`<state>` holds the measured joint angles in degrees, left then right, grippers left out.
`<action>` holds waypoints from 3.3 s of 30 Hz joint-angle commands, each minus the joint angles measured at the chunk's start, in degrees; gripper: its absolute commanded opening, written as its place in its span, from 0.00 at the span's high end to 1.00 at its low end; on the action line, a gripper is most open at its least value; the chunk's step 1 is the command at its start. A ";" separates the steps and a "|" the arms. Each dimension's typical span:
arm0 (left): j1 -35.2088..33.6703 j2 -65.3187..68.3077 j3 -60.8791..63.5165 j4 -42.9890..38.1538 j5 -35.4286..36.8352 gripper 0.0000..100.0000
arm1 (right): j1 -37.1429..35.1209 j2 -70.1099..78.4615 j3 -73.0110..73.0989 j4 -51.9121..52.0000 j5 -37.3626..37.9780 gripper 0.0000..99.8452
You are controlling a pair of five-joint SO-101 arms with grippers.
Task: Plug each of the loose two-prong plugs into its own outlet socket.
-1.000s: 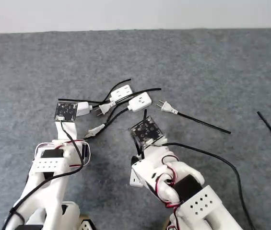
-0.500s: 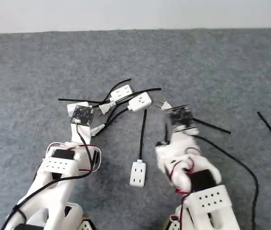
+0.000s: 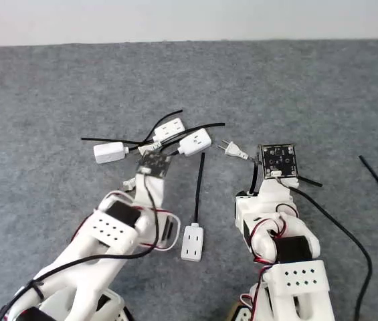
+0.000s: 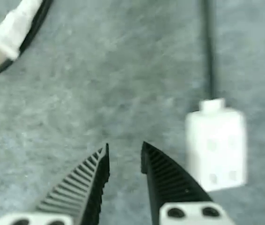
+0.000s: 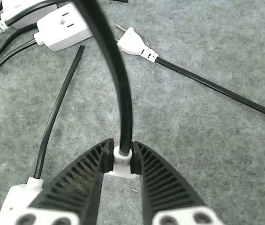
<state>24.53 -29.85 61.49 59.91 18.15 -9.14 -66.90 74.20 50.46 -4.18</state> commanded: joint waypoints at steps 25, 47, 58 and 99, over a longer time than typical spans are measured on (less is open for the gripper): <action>14.33 18.99 -6.90 -9.41 14.33 0.74 | 3.21 0.22 -3.34 -2.33 -0.70 0.99; 13.98 22.59 -14.99 -14.59 14.24 0.99 | 3.12 0.22 -3.25 -2.33 -0.44 0.99; 11.16 11.25 -17.98 -8.18 12.57 0.99 | 2.86 0.22 -3.25 -2.42 -0.35 0.99; 6.59 5.98 -12.62 -16.00 10.02 0.99 | 2.77 0.22 -3.25 -2.42 -0.35 0.99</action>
<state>30.68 -27.47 48.31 47.78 28.26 -6.59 -66.90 74.20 49.49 -4.18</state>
